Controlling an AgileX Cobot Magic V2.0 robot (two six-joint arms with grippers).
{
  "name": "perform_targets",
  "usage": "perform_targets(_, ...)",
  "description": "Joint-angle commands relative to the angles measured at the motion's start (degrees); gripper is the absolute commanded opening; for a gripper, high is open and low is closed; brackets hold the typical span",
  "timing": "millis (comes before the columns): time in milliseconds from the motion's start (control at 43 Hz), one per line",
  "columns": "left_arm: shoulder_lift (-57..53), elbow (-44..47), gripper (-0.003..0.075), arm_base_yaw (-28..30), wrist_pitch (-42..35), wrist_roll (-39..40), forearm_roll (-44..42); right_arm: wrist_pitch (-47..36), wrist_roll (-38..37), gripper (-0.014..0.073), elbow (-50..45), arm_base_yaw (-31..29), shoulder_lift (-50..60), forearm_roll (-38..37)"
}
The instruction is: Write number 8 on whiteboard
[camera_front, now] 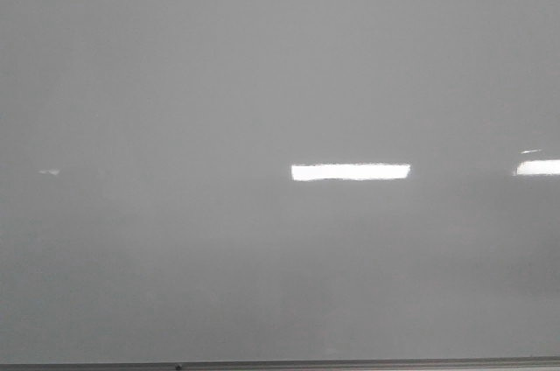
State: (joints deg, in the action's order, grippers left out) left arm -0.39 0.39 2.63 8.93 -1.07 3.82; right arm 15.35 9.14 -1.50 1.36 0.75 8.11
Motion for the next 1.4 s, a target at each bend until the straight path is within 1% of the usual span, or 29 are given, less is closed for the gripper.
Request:
perform_targets(0,-0.7,0.7,-0.0021,-0.3,-4.8,0.4,0.1,-4.4,0.0,-0.0069,0.1,0.1,0.8,-0.6)
perform_targets(1141,-0.7,0.7,-0.0021,-0.3,-4.8,0.4,0.1,-4.4,0.0,-0.0069,0.1,0.1,0.8,-0.6)
perform_targets(1374,-0.7,0.7,-0.0021,-0.3,-4.8,0.4,0.1,-7.5,0.0,-0.0069,0.1,0.1,0.8,-0.6)
